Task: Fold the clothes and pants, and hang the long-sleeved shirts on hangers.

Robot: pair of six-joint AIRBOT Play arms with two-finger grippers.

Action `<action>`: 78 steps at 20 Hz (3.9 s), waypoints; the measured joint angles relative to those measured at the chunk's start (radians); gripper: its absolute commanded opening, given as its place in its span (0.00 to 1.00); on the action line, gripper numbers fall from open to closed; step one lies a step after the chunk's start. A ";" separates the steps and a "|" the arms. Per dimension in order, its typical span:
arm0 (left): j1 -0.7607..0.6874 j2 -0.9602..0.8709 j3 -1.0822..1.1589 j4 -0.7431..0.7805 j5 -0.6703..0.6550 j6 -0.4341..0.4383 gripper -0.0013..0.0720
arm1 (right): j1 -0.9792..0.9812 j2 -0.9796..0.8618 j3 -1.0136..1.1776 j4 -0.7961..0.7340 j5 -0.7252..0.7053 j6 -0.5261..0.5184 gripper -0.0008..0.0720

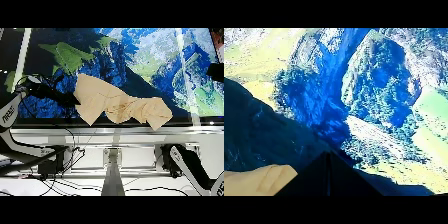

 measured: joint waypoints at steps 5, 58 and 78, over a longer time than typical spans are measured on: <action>-0.024 -0.006 -0.001 0.023 0.007 0.027 0.09 | 0.000 -0.049 -0.090 -0.011 0.044 -0.067 0.02; 0.215 0.542 0.668 -0.386 0.174 0.024 0.04 | 0.423 0.047 0.253 0.216 -0.264 -0.077 0.03; 0.243 0.626 0.517 -0.128 0.327 -0.135 0.03 | 0.423 0.210 0.026 0.132 0.134 -0.076 0.02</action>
